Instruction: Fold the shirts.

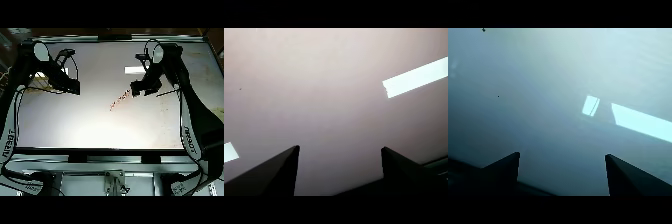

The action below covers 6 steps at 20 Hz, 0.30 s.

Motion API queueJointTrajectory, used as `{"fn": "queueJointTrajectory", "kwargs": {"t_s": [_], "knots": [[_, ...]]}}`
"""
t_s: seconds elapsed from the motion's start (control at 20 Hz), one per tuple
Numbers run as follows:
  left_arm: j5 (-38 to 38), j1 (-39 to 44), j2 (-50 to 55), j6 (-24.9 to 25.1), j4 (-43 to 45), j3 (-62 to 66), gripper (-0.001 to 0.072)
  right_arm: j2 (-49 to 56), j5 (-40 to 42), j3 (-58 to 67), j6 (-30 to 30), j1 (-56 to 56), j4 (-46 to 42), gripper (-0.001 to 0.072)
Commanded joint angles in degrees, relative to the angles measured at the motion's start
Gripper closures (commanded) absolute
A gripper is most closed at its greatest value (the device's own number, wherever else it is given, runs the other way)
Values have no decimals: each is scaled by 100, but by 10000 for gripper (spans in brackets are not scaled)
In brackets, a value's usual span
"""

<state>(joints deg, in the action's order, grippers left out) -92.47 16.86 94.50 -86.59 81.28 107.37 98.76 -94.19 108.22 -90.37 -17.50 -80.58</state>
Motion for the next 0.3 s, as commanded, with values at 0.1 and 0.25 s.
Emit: {"fn": "queueJointTrajectory", "kwargs": {"t_s": [0.1, 0.25], "knots": [[28, 17, 37, -7, 22, 0, 110, 17, -31, 2, 2, -11, -11, 62], [31, 15, 37, -7, 22, 0, 110, 17, -31, 2, 4, -11, -11, 62]]}}
